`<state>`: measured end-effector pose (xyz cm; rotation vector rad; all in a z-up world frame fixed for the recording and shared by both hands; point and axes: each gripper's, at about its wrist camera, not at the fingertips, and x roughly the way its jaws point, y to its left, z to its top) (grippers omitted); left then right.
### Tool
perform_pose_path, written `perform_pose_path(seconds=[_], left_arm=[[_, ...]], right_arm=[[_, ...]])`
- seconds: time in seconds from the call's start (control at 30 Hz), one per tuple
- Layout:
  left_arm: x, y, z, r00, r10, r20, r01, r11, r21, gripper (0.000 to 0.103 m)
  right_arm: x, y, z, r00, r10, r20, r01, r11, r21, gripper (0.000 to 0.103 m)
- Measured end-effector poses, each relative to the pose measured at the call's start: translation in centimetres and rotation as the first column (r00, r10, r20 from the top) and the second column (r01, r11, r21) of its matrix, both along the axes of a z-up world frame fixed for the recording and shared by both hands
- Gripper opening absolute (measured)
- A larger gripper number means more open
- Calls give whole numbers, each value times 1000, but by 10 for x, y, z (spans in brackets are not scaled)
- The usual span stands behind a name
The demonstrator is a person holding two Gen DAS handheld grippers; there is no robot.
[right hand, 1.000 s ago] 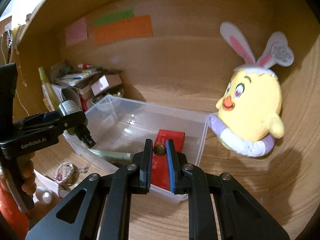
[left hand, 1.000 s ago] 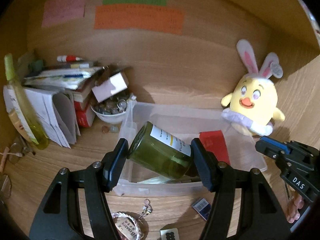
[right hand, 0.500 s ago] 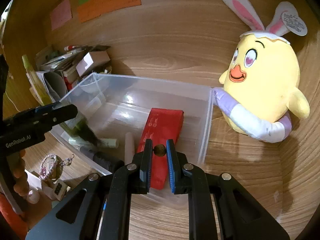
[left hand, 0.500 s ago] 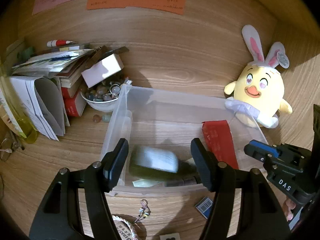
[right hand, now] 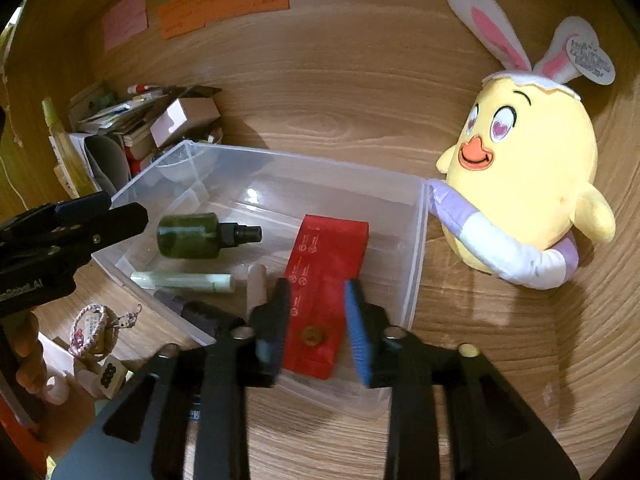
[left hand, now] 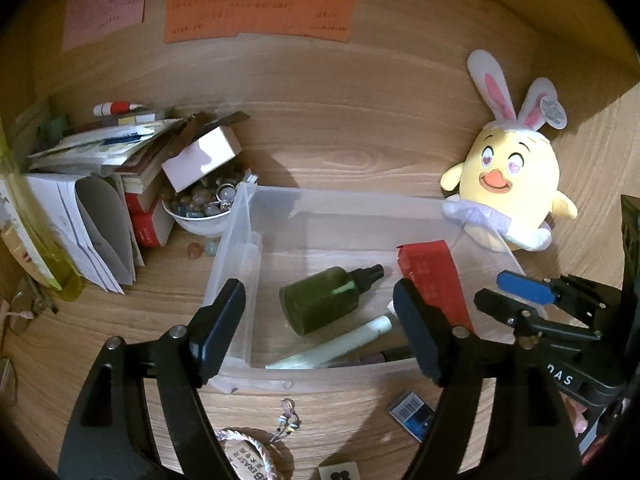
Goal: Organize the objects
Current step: 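Open the right tool to drop the bead while the left releases the bottle into the bin, then withdraw both tools from the bin toward the items on the desk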
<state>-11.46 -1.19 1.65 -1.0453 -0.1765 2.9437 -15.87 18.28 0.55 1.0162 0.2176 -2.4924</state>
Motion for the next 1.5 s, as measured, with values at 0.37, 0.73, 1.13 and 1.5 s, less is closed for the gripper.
perform_pose_path(seconds=[0.37,0.73,1.13,1.5], left_arm=[[23,3,20,998,-30,-61,30,1000,5,92],[61,1,35,994,-53,-96,50,998,-29,99],[106,-21,21,998,-38,-57,34,997,-69,101],[140,-34,-10,1000,-18,17,19,995,-100,101]], right_arm=[[15,0,17,996,-20,-82,22,999,24,64],[50,6,36,991,0,-137,-3,1000,-18,79],[89,2,34,990,44,-137,-48,998,-28,80],[113,-12,11,993,84,-78,-87,996,-34,80]])
